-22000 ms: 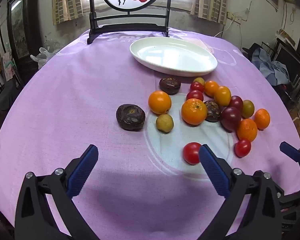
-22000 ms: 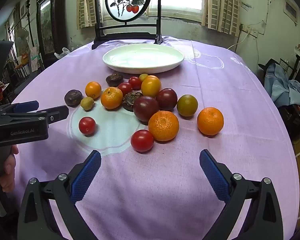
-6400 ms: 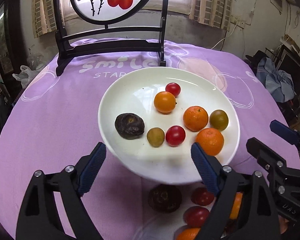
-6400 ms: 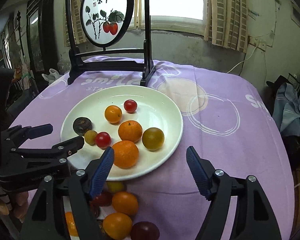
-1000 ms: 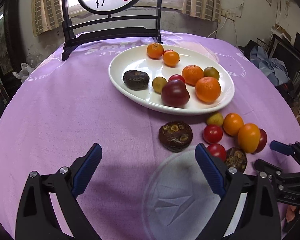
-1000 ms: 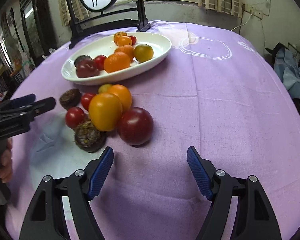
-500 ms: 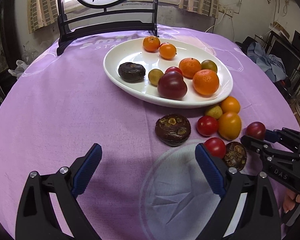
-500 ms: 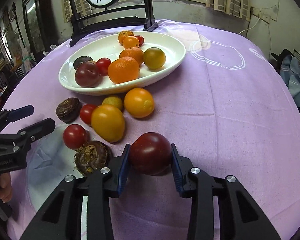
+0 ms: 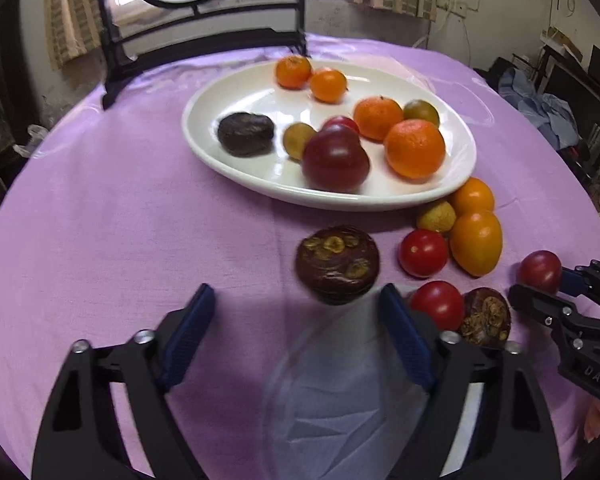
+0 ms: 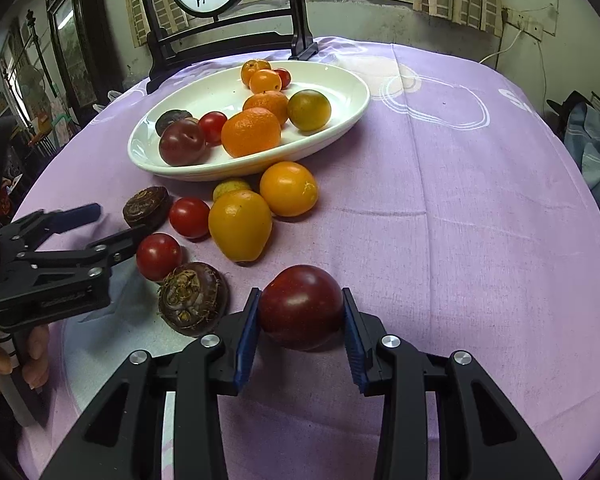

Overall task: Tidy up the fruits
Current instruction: 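Grasp brown passion fruit with left tool while right tool holds dark red tomato, place both on plate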

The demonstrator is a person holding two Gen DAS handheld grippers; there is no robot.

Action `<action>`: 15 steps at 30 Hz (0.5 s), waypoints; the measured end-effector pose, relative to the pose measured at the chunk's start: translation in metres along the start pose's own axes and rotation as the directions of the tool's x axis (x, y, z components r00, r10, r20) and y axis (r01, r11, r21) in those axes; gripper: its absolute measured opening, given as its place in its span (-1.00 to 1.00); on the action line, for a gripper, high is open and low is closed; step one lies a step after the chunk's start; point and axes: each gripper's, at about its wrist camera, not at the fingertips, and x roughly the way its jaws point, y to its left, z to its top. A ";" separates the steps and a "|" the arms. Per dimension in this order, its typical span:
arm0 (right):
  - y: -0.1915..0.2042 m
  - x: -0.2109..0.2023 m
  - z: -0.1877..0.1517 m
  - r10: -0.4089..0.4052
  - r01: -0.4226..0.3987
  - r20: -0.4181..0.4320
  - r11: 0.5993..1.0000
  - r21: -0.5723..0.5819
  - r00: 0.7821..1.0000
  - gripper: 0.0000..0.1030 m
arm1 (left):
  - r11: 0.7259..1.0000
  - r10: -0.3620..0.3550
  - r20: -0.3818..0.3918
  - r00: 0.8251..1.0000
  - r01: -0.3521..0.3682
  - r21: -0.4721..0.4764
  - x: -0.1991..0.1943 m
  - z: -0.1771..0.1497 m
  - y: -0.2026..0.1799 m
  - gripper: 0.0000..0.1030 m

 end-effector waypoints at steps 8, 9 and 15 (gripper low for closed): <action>-0.003 -0.008 -0.001 -0.007 0.007 0.026 1.000 0.002 1.000 -0.24 | 1.000 0.013 0.028 1.000 -0.013 0.010 0.002 0.005 -0.008 -0.21; -0.003 -0.009 0.000 -0.011 0.011 0.032 1.000 0.004 0.999 -0.24 | 1.000 0.023 0.028 0.999 -0.023 0.021 0.001 0.004 -0.010 -0.21; -0.011 -0.014 0.001 -0.024 0.021 0.068 0.999 0.043 0.997 -0.24 | 0.999 -0.034 0.023 0.999 0.034 0.013 -0.017 0.001 -0.005 -0.21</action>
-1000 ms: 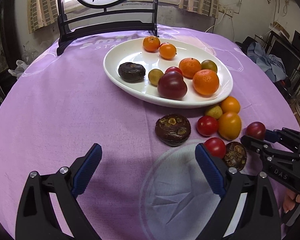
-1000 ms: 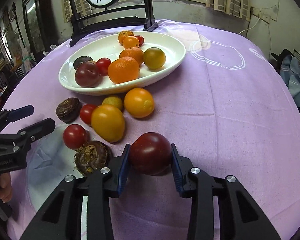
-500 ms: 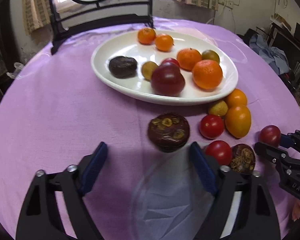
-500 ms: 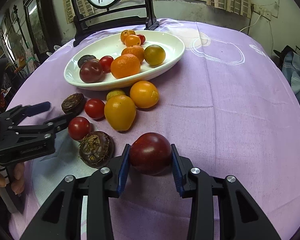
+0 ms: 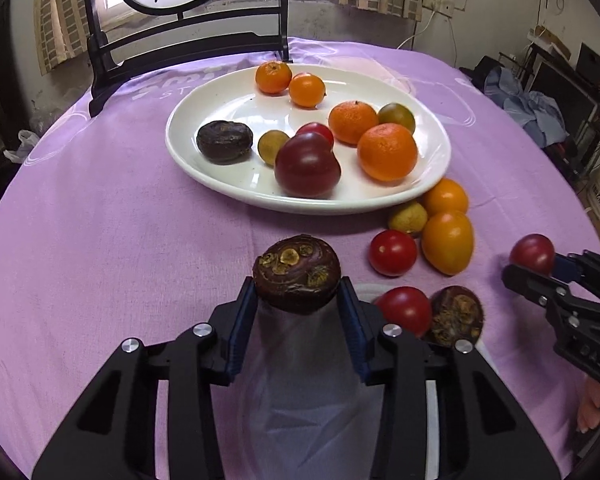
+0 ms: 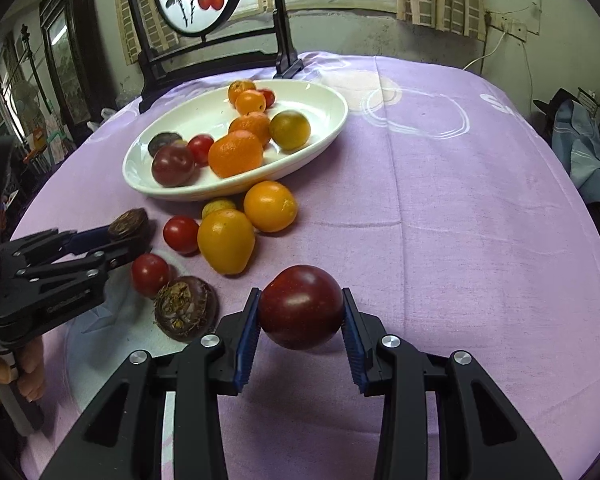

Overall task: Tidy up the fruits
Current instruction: 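Grasp brown passion fruit with left tool while right tool holds dark red tomato, place both on plate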

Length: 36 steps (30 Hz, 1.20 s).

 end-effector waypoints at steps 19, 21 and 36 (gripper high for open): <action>0.055 0.009 0.099 0.095 -0.090 0.146 0.995 -0.042 0.985 -0.24 | 0.992 0.041 0.123 0.992 -0.026 -0.122 -0.003 0.081 0.037 -0.21; 0.064 0.021 0.107 0.095 -0.088 0.127 0.995 -0.053 0.987 -0.24 | 0.989 0.042 0.111 0.993 -0.026 -0.146 0.006 0.085 0.043 -0.21; 0.063 0.058 0.123 0.081 -0.086 0.111 0.995 0.041 0.991 0.30 | 0.954 0.085 0.146 0.986 -0.039 -0.297 0.022 0.086 0.075 0.57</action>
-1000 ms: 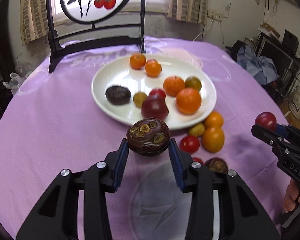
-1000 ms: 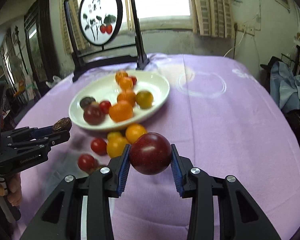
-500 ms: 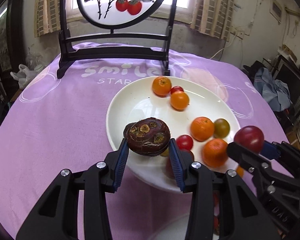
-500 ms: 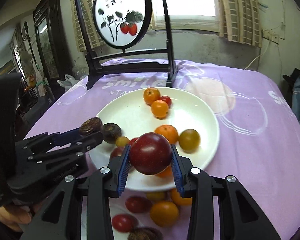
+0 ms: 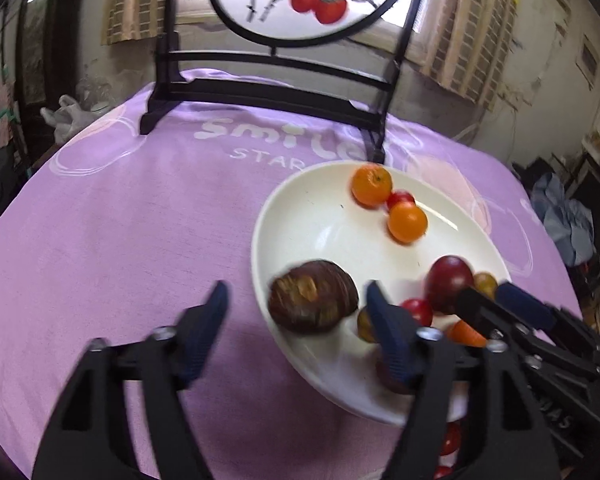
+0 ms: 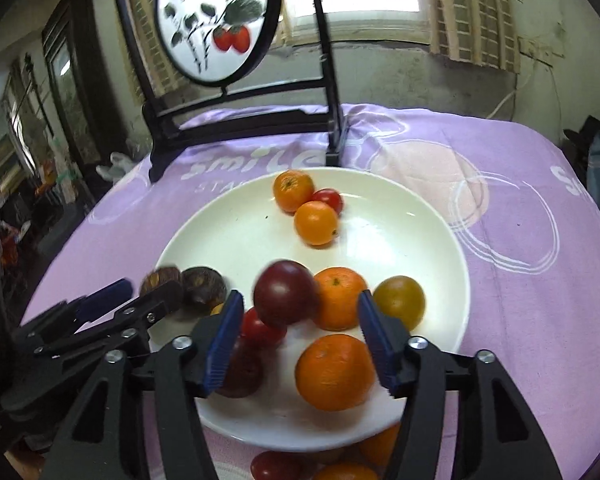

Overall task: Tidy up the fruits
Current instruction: 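Grasp brown passion fruit with left tool while right tool holds dark red tomato, place both on plate, then grasp another brown passion fruit with the right tool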

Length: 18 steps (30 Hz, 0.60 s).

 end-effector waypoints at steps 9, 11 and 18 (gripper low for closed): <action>-0.031 -0.057 -0.028 -0.009 0.008 0.059 1.000 0.021 0.998 0.55 | 0.999 -0.004 0.104 0.995 -0.001 0.053 -0.039 -0.006 -0.018 0.81; -0.040 -0.069 -0.041 -0.009 0.007 0.058 0.999 0.035 0.998 0.59 | 0.998 -0.016 0.113 0.993 0.008 0.065 -0.049 -0.010 -0.023 0.85; -0.057 -0.086 -0.081 -0.014 0.013 0.025 1.000 0.026 1.000 0.61 | 0.985 -0.043 0.055 0.998 0.034 0.168 -0.074 -0.040 -0.044 0.87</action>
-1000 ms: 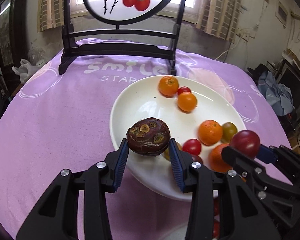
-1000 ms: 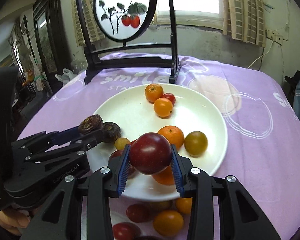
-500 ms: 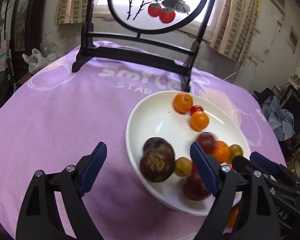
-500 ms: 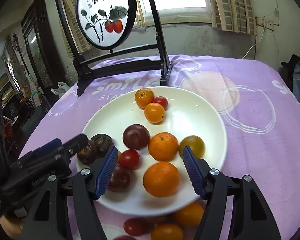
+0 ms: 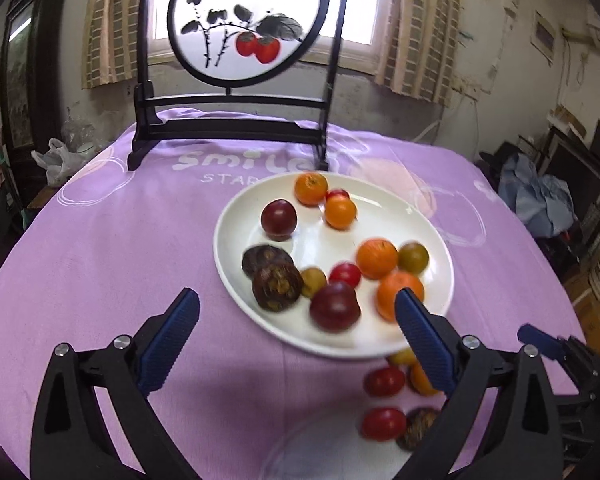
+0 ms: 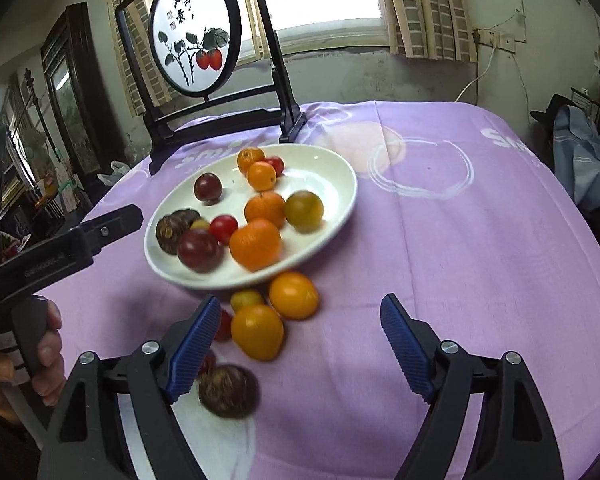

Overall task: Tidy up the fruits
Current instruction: 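Grasp another brown passion fruit with the right tool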

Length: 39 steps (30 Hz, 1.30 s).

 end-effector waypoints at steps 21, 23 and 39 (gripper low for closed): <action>0.054 0.002 -0.054 0.049 -0.080 -0.140 0.972 -0.221 0.989 0.61 | 0.995 0.046 -0.064 0.997 -0.052 -0.090 -0.011 -0.056 0.047 0.90; 0.062 0.010 -0.053 0.012 -0.048 -0.144 0.966 -0.254 0.989 0.58 | 0.993 0.033 -0.072 0.997 -0.041 -0.108 -0.010 -0.056 0.051 0.90; 0.015 0.008 -0.039 -0.083 0.069 -0.122 0.992 -0.108 0.989 -0.14 | 0.998 -0.058 -0.135 0.989 0.057 -0.014 0.005 -0.068 0.019 0.90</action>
